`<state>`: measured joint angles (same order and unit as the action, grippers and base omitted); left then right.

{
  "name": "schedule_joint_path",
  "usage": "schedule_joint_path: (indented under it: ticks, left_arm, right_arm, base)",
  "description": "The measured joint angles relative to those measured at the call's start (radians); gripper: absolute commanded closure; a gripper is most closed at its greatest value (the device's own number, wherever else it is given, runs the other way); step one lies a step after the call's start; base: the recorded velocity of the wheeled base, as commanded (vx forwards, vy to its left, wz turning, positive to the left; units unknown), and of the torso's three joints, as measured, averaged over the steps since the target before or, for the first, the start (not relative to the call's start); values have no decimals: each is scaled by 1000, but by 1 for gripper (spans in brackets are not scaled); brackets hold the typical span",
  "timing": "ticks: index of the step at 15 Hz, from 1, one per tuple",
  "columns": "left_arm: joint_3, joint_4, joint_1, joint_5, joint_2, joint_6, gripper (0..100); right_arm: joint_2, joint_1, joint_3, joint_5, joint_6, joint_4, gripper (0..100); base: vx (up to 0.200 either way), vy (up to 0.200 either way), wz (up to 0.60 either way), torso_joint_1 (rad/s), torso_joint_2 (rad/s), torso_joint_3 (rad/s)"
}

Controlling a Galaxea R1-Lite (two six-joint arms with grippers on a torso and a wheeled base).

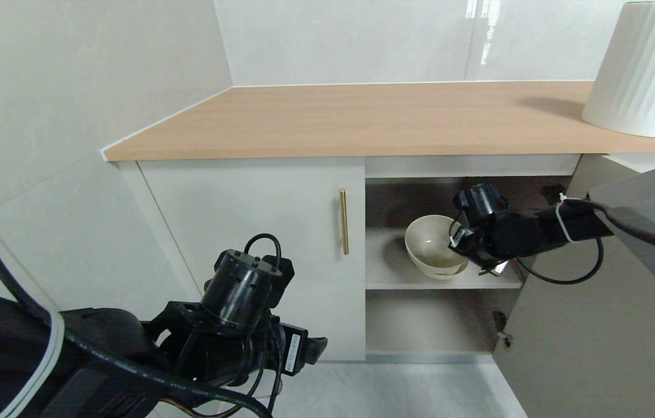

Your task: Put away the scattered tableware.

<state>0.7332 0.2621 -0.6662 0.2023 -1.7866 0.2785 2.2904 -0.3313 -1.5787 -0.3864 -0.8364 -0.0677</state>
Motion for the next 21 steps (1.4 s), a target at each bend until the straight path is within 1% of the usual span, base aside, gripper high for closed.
schedule_joint_path:
  ticks: [3,6,13,21]
  left_arm:
    - [0,0,0,0,0,0,0]
    - [1,1,0,0,0,15,0]
    - [2,11,0,0,0,16,0]
    - [2,15,0,0,1,16,0]
  right_arm:
    - [38,21,-46,0,0,1,100]
    - [79,41,-90,-1,0,0,100]
    - [149,54,-165,-2,7,-1,100]
    - [174,64,-184,-1,10,-1,100]
  base:
    - [0,0,0,0,0,0]
    - [0,0,0,0,0,0]
    - [0,0,0,0,0,0]
    - [0,0,0,0,0,0]
